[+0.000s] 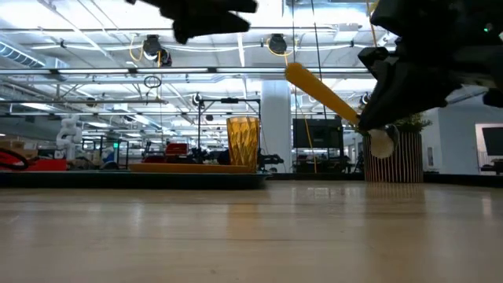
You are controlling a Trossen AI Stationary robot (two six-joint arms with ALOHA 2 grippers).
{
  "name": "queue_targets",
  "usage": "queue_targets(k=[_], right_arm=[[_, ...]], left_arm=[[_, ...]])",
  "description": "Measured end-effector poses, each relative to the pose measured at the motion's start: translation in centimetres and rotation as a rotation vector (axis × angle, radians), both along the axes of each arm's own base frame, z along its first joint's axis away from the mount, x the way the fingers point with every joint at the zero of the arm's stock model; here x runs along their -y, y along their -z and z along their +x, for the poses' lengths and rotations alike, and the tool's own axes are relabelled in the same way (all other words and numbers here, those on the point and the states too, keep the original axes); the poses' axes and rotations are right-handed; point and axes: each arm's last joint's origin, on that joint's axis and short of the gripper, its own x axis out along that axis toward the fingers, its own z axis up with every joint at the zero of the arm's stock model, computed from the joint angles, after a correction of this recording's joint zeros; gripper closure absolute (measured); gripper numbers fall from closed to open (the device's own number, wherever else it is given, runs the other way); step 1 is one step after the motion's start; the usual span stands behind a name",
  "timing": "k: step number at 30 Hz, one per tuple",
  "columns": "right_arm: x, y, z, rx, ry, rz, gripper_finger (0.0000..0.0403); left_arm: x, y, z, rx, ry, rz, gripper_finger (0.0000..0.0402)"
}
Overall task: Pick and place plate/cup/fork/spoon on tray
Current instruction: Put the yellow spoon on the black tray to the left of the pink fork
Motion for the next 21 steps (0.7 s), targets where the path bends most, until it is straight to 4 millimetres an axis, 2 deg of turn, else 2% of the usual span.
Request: queue_targets(k=[5, 12, 17, 21], right_arm=[[0.6, -0.1, 0.4, 0.018, 0.032, 0.011, 0.0403], [0.8, -0.1, 0.4, 0.023, 0.069, 0.011, 0.0403], [0.9, 0.0, 0.3, 0.016, 0.084, 0.018, 0.0403], [0.9, 0.0, 0.4, 0.022, 0.101, 0.036, 0.0403]], left_arm=[[1.0, 0.1, 2.8, -0.132, 0.017, 0.055, 0.0183], [1.8, 1.1, 5.9, -0.290, 0.005, 0.075, 0.0122], [2.2, 1.6, 6.9, -0.314, 0.040, 0.103, 0.0094], [1.6, 2.9, 7.2, -0.372, 0.035, 0.143, 0.0101]])
